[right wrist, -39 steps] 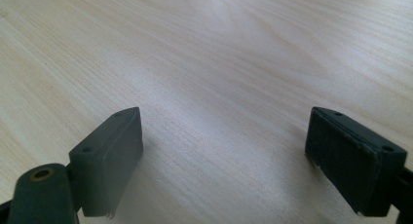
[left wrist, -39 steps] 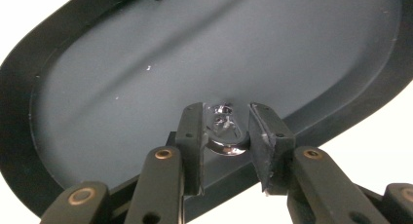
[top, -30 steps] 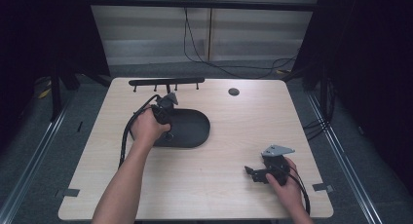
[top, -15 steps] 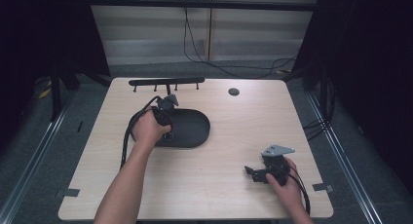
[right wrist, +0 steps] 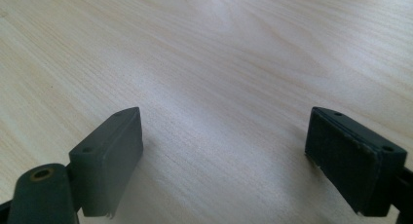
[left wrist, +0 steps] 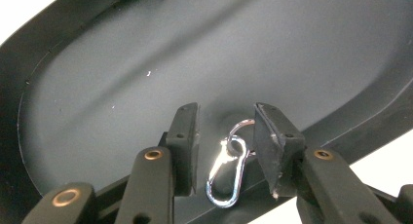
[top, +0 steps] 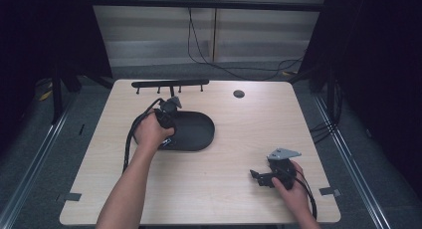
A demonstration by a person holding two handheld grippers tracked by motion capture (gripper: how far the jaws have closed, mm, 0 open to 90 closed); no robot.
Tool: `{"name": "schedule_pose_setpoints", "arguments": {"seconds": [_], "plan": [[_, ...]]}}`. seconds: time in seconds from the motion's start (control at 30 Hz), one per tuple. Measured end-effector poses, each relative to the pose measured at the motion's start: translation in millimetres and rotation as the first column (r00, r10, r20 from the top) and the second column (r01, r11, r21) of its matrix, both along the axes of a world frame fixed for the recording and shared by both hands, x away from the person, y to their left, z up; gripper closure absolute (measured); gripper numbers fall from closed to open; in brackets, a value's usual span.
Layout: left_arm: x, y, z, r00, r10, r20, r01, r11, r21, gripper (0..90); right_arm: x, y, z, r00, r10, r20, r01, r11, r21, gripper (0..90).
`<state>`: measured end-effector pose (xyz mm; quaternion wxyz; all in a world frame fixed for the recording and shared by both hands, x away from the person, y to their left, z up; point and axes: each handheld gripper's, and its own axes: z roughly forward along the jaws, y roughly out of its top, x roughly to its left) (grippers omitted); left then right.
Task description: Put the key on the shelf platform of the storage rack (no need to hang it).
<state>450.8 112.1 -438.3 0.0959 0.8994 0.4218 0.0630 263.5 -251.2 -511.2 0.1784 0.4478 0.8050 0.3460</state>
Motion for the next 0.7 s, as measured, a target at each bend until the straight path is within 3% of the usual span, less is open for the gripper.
{"name": "schedule_pose_setpoints", "arguments": {"seconds": [0.5,0.53,0.57,0.6,0.63,0.67,0.7], "plan": [[-2.9,5.1,3.7,1.0,0.006,-0.007,-0.006,0.9999,-0.008,55.7,0.0,0.0,0.0,1.0,0.0,0.0,0.0,1.0,0.0,13.4],[-1.8,6.8,5.4,0.9997,-0.025,-0.006,0.025,0.9997,0.003,55.7,0.0,0.0,0.0,1.0,0.0,0.0,0.0,1.0,0.0,13.4],[-4.4,5.4,4.9,0.9998,0.018,-0.012,-0.018,0.9997,-0.017,55.7,0.0,0.0,0.0,1.0,0.0,0.0,0.0,1.0,0.0,13.3],[-2.2,7.9,7.3,0.9995,-0.031,-0.007,0.031,0.9995,0.004,55.2,0.0,0.0,0.0,1.0,0.0,0.0,0.0,1.0,0.0,13.4],[-1.2,9.1,8.1,0.9988,-0.048,-0.008,0.048,0.9988,0.007,54.3,0.0,0.0,0.0,1.0,0.0,0.0,0.0,1.0,0.0,13.4],[-4.6,7.1,7.3,0.9998,0.009,-0.017,-0.009,0.9998,-0.016,53.6,0.0,0.0,0.0,1.0,0.0,0.0,0.0,1.0,0.0,13.3],[-5.1,7.5,7.7,0.9996,0.012,-0.024,-0.013,0.9998,-0.016,53.3,0.0,0.0,0.0,1.0,0.0,0.0,0.0,1.0,0.0,13.4]]}}
